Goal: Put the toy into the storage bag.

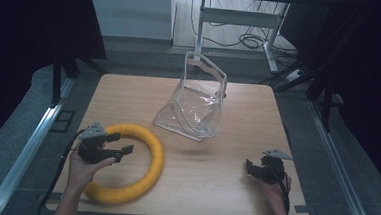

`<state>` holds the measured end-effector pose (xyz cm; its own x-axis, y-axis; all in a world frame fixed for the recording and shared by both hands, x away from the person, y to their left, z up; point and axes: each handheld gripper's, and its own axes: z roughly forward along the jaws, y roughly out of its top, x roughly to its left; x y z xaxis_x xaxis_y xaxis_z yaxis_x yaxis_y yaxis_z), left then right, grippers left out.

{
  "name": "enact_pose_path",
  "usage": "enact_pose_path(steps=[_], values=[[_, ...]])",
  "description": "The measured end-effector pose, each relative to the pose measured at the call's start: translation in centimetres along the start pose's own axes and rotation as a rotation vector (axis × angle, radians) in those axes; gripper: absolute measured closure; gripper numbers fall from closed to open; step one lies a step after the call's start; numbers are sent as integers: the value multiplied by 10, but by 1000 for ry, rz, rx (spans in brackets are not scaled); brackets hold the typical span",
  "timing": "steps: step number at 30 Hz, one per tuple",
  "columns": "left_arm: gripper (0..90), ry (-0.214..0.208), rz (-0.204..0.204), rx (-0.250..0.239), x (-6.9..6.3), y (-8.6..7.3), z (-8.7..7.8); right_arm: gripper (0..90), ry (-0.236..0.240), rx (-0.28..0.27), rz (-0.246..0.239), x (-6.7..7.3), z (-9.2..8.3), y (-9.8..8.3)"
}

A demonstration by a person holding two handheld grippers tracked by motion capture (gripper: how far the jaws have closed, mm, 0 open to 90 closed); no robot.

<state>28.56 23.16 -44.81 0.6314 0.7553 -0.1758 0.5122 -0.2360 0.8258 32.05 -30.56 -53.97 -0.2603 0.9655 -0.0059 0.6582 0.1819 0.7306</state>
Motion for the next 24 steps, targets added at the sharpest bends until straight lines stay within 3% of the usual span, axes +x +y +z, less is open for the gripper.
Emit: enact_pose_path(steps=[6, 18, 24], values=[[260, -6, 32, 31, -7, 0, 8, 216, -5, -1, -2, 0, 0, 0], [263, 13, 8, 30, -5, 5, 9, 228, 0, -4, -7, 0, 0, 0], [263, -1, 33, 36, -14, 9, 12, 235, -1, -5, -6, 1, 0, 0]])
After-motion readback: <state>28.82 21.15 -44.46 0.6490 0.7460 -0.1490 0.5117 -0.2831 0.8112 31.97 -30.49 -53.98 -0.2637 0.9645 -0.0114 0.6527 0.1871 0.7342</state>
